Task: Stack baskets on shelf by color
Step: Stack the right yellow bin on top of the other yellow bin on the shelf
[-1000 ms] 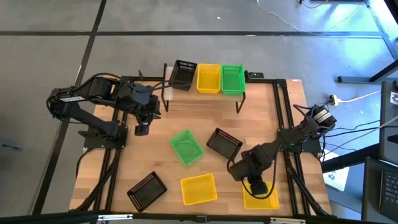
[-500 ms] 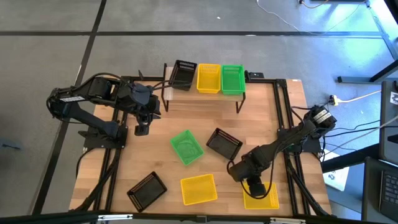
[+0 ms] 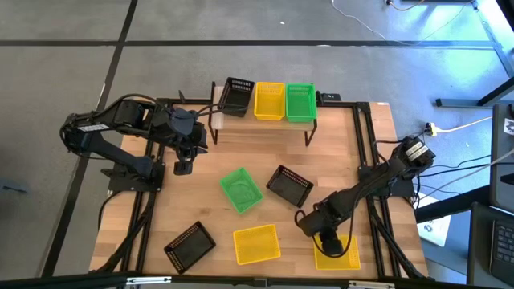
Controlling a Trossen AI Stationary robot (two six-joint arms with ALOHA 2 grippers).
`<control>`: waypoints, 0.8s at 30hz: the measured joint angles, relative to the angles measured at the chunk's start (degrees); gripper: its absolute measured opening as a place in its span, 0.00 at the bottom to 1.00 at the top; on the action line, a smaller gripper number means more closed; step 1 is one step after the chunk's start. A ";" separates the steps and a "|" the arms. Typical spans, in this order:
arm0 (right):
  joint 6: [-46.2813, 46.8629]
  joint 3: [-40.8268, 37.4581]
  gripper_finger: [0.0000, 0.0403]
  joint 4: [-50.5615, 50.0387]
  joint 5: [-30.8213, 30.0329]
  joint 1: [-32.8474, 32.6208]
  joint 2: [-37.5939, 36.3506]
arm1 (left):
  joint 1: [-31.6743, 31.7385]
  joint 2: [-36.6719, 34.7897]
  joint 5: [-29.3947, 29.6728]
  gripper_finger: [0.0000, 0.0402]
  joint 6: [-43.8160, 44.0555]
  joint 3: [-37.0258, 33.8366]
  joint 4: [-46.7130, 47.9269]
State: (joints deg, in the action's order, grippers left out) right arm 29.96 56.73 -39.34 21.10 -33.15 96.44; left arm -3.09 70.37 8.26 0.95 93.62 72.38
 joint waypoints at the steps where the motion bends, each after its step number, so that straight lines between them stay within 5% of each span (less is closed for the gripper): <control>1: 0.72 -0.80 0.25 1.69 0.03 0.00 0.00 | 0.00 0.00 0.01 0.14 0.00 0.00 0.00; 6: 5.80 -2.66 0.21 5.75 0.00 0.02 0.00 | 0.00 0.00 0.01 0.14 0.00 0.00 0.00; 11: 13.93 -1.22 0.03 5.63 -0.63 1.71 0.00 | 0.00 0.00 0.00 0.14 0.00 0.00 0.00; 15: 17.73 1.32 0.01 5.31 0.48 2.62 0.00 | 0.00 0.00 0.01 0.14 0.00 0.00 0.00; 24: 17.92 19.68 0.01 -10.63 -0.31 5.33 0.02 | 0.01 0.00 0.01 0.14 -0.01 0.00 0.02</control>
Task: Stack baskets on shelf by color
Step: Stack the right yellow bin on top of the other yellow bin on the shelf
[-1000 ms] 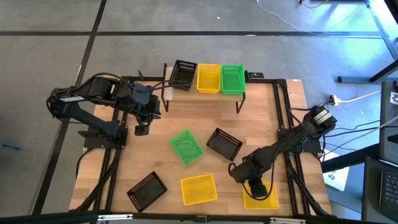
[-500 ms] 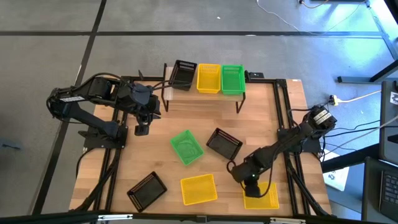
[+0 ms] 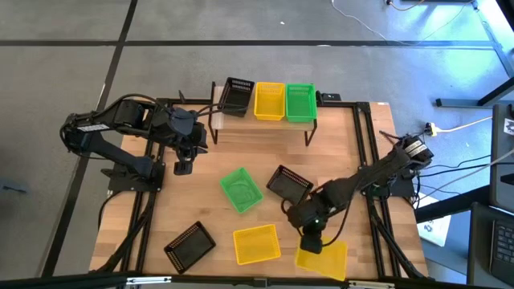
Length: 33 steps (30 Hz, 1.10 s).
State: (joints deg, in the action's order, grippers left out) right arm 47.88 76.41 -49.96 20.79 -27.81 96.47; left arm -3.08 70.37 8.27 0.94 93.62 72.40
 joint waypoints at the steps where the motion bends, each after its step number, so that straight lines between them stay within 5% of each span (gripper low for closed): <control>1: -0.02 2.95 0.00 -3.76 -1.53 0.40 0.00 | -0.01 0.00 0.00 0.14 -0.01 0.00 -0.02; 11: 2.06 27.46 0.00 -28.55 -26.21 8.55 -0.02 | 0.01 0.00 3.01 0.14 -0.03 0.00 -0.02; 21: 3.66 39.39 0.00 -29.55 -51.24 28.30 -0.02 | 0.01 0.00 4.74 0.14 -0.06 0.00 -0.02; 25: 2.94 40.67 0.00 -22.36 -52.30 36.67 -0.04 | -0.01 0.00 5.70 0.14 -0.06 0.00 -0.08; 33: -0.74 40.64 0.00 -12.34 -41.60 48.26 0.29 | 0.07 0.00 11.72 0.14 -0.19 0.00 -0.53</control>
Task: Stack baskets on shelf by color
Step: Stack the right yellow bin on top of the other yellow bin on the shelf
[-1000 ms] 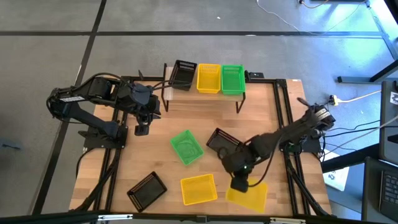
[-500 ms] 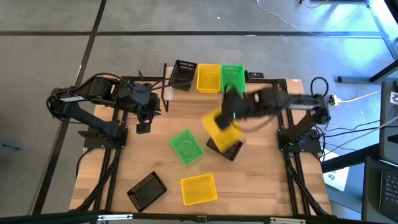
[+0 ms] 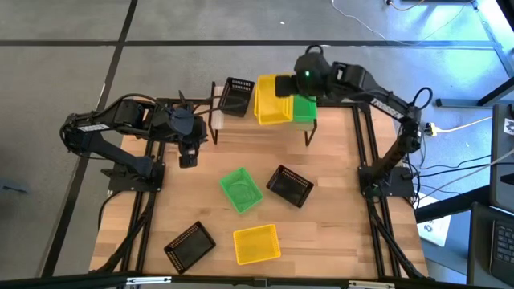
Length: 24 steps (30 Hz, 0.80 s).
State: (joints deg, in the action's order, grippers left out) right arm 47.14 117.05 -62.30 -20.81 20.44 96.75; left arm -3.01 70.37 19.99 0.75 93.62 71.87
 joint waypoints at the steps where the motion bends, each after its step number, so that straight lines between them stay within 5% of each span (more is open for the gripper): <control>1: 0.71 0.00 0.00 0.27 0.73 1.05 0.10 | 0.00 0.00 0.41 0.14 0.00 0.00 -0.01; 9: 0.61 -0.04 0.00 2.26 5.59 6.53 4.46 | 0.00 0.00 2.04 0.14 0.02 0.00 -0.15; 24: -0.94 -0.07 0.00 2.96 5.34 7.94 9.98 | 0.00 0.00 2.05 0.14 -1.31 0.00 -0.77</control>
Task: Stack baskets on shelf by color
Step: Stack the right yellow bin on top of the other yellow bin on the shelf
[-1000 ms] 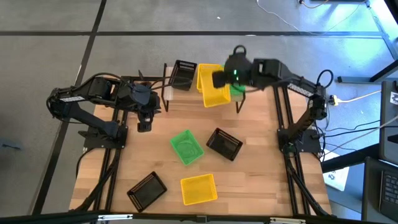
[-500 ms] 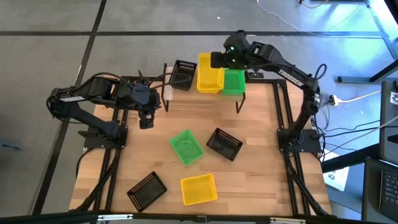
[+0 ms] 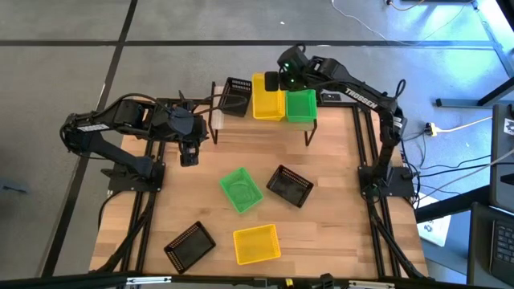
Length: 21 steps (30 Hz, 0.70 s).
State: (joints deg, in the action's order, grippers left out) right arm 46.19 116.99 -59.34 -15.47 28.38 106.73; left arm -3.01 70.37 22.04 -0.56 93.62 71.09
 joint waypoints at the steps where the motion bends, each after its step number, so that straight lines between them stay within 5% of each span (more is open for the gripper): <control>1: 0.02 0.00 0.00 -0.27 -0.37 -0.02 0.11 | 0.00 0.00 0.00 0.14 -0.01 0.00 0.02; 21: -3.17 0.00 0.14 -1.67 -2.75 0.02 0.14 | 0.00 0.00 0.00 0.14 -0.09 0.00 0.04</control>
State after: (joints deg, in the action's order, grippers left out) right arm 43.03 116.99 -61.01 -18.23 28.40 106.87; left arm -3.01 70.37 22.04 -0.64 93.62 71.13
